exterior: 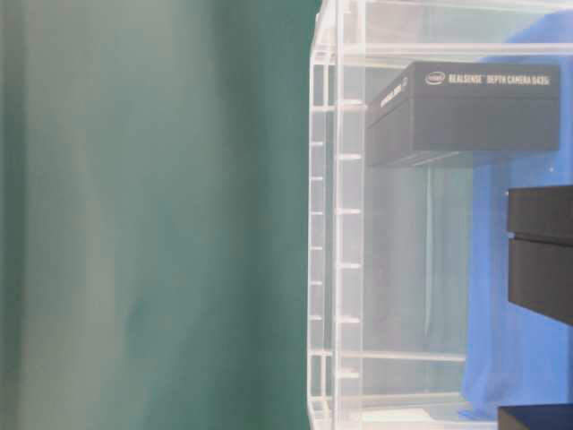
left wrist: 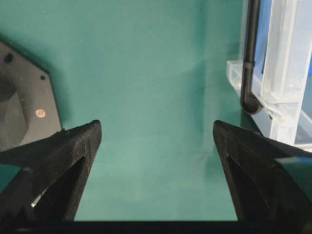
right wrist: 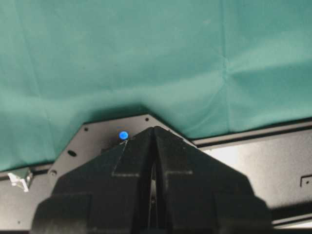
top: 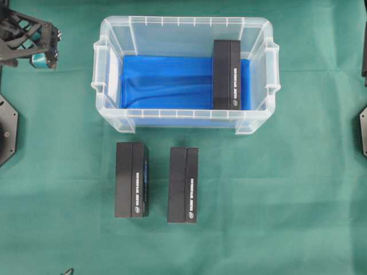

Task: Take the box out of the case with the left arm.
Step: 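Move the left gripper over the right black box in the case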

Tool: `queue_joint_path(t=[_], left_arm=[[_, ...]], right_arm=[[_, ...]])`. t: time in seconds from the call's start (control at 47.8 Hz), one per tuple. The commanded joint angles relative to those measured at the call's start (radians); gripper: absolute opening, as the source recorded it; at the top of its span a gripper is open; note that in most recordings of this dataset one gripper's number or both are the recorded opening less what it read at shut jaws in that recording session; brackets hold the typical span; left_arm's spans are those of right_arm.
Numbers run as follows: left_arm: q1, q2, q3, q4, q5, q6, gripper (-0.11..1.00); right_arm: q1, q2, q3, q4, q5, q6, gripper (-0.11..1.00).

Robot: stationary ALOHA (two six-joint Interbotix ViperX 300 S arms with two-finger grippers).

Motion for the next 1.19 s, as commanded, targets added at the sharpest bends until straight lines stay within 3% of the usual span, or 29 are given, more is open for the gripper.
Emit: queue_joint_path(t=[0.0,0.209,0.376,1.171], left_arm=[[0.005,-0.003,-0.025,-0.003,-0.005,-0.003,0.96],[-0.003,0.026,-0.049,-0.009,-0.058,-0.021,0.96],[-0.026,0.121,-0.135,-0.009,-0.117,-0.02,0.96],[-0.143,0.68,-0.808,-0.009,-0.058,-0.029,0.96]], right_arm=[[0.0,-0.002,-0.012,0.0,-0.003,0.002,0.0],[0.0,0.0,-0.012,0.0,-0.006,0.002,0.0],[0.0,0.0,-0.012,0.0,-0.005,0.002,0.0],[-0.002,-0.002,-0.008,-0.002,-0.005,0.0,0.0]])
